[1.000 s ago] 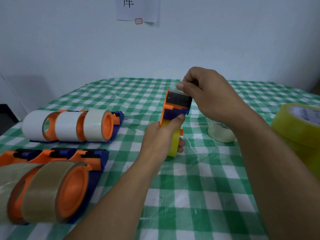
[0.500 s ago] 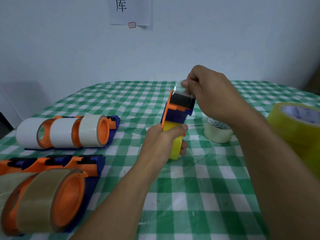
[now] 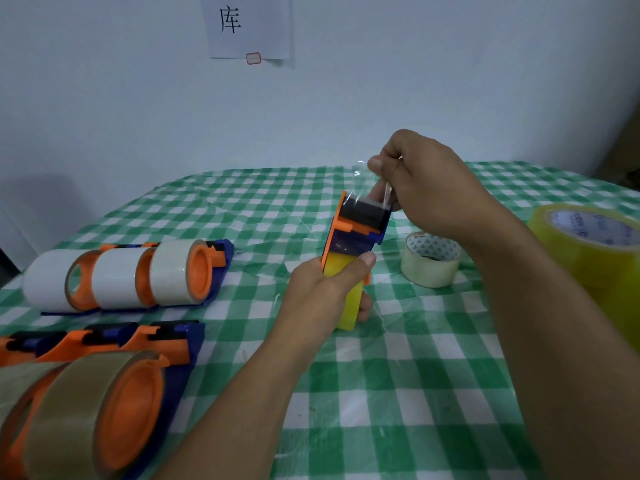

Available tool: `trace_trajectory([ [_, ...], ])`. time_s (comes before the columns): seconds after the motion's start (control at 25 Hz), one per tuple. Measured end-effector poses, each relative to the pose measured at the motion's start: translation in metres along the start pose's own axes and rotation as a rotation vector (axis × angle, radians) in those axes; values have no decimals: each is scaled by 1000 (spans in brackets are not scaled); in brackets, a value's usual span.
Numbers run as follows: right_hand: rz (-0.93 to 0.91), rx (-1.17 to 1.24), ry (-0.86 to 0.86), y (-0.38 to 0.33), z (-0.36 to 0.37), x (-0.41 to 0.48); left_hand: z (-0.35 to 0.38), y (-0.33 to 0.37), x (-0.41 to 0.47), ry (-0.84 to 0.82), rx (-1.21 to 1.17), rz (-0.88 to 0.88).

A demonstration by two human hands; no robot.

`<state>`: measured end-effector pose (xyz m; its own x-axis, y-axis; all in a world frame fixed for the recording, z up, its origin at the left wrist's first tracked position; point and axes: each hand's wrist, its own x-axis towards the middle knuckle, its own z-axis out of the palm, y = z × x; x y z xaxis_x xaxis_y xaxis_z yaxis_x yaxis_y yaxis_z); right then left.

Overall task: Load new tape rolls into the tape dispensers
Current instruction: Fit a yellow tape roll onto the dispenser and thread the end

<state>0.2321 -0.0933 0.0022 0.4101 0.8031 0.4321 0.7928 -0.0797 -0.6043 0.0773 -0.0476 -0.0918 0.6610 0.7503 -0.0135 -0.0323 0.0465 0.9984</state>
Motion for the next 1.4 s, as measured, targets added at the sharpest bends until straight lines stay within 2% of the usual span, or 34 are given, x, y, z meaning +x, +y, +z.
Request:
trace_trajectory([
  [0.16,32,163,4,1,-5,0,-3,-1,0,-41,-3,27],
  [0.4,39,233,-8,-6,-6,-3,-5,-4,2,-63,-63,9],
  [0.64,17,182,7,-13,-7,-6,-7,-10,11,132,-126,-62],
  [0.76,4,139,38,-16,-7,-7,-2,-7,8,172,-122,-77],
  [0.92,5,91,68,-21,-10,-8,-5,-9,8,31,-146,-72],
  [1.2,-16,-159,-21,-31,-31,-17,-2,-12,2,-343,-275,-157],
  [1.4,6,-106,-9,-28,-31,-17,1,-13,5,-301,-185,-107],
])
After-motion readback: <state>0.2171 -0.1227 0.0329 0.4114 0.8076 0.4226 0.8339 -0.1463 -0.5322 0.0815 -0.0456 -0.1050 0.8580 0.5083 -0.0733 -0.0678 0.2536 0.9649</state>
